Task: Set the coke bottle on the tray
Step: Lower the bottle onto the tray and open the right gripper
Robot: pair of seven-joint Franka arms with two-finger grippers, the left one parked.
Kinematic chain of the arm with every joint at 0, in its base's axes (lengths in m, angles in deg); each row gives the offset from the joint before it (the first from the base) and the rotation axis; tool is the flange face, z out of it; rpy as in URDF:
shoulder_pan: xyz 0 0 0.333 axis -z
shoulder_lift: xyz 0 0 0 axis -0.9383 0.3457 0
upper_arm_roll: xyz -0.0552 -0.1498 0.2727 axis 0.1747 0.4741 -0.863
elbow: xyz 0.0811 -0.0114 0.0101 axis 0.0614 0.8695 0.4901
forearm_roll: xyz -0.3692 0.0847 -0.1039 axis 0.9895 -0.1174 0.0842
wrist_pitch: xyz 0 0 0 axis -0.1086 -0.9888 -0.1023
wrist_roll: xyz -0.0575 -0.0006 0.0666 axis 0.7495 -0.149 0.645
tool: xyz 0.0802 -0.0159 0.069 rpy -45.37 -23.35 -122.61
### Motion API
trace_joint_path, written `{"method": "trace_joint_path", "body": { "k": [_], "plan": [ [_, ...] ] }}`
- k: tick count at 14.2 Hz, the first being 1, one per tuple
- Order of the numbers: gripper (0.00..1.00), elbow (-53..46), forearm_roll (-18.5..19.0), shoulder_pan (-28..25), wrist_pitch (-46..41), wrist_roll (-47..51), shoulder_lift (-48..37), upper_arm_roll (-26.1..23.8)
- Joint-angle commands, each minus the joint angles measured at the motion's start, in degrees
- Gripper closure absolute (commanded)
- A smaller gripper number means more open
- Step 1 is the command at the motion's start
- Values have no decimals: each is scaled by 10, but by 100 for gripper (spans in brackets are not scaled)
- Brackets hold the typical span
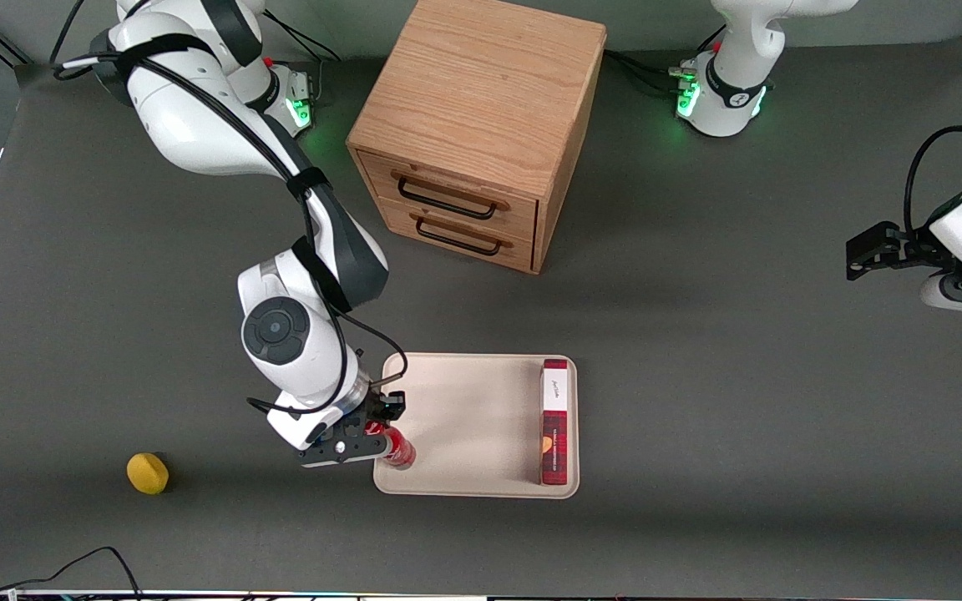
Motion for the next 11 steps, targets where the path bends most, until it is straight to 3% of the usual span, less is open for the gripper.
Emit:
{"method": "trace_joint_path", "body": {
  "k": [1, 4, 6, 7, 9, 11],
  "plan": [
    [100, -25, -2, -6, 4, 11, 17, 1],
    [100, -24, -9, -6, 5, 9, 20, 1],
    [66, -24, -9, -2, 5, 6, 20, 1],
    [39, -25, -9, -2, 5, 6, 21, 1],
    [5, -24, -10, -1, 5, 6, 20, 1],
    [2, -25, -21, 1, 2, 5, 15, 1]
  ]
}}
